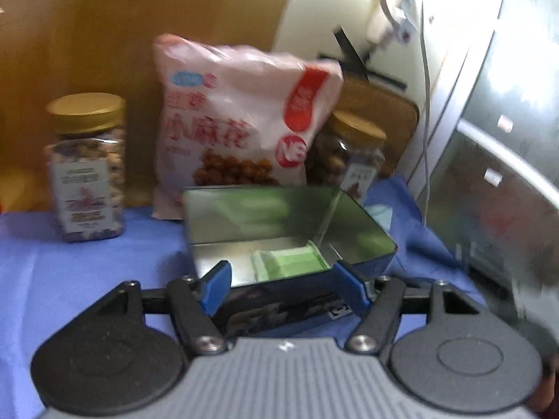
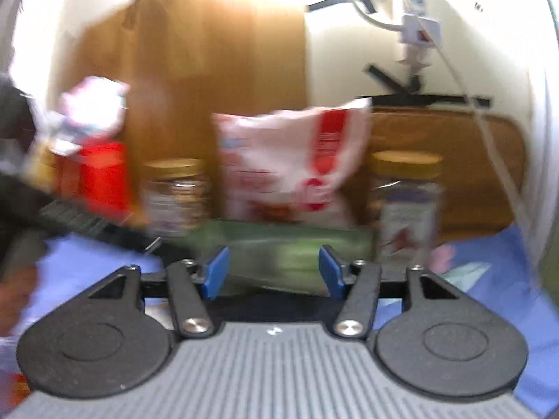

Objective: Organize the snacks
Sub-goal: 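Grasp the white-wrapped snack bar with the left gripper, then carry the white snack bar into the tin box and release, then grasp the clear bag of nuts with the left gripper, then carry the nut bag into the tin box and release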

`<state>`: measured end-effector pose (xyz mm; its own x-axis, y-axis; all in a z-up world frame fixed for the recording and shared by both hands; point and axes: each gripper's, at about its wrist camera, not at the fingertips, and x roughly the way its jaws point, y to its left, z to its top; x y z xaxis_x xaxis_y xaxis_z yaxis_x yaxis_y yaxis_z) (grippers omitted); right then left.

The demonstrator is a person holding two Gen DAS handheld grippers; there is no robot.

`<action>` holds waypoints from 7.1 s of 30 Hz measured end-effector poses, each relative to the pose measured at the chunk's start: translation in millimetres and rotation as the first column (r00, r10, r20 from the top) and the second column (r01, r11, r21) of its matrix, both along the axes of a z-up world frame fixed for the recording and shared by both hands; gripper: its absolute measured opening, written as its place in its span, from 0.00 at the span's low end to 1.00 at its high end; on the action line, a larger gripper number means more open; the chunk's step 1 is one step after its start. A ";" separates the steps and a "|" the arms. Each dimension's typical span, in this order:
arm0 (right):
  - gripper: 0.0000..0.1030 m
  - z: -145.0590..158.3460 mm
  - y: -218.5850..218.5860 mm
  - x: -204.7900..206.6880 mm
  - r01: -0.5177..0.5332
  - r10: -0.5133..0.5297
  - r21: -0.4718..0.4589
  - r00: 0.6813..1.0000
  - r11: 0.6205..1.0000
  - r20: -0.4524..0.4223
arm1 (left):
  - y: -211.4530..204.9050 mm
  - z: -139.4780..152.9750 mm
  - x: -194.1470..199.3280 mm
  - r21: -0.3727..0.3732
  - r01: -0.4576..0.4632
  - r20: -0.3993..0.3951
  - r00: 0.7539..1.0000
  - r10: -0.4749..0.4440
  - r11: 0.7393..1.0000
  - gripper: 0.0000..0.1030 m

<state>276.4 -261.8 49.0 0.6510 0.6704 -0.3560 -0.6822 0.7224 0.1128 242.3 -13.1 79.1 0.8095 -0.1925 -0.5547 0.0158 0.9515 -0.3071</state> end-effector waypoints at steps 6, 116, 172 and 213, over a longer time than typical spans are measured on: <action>0.81 -37.3 31.0 -34.9 -0.164 0.148 -0.075 0.972 0.984 -0.182 | 19.2 -26.3 -6.8 0.004 -0.022 -0.147 0.989 0.023 1.000 0.76; 0.38 -58.4 142.8 -21.7 -0.336 0.311 0.043 0.809 0.941 -0.499 | 117.7 -70.3 -118.6 -0.243 -0.222 -0.175 0.968 0.182 0.944 0.68; 0.15 -57.1 44.4 -57.6 -0.115 0.233 0.245 0.811 0.963 -0.537 | 35.5 -44.2 -112.5 -0.233 0.017 -0.119 0.992 -0.046 0.972 0.45; 0.47 -30.2 -25.2 74.9 0.244 -0.233 0.107 0.967 0.964 -0.107 | -49.5 -30.3 110.2 -0.032 0.138 -0.140 0.980 -0.141 0.990 0.48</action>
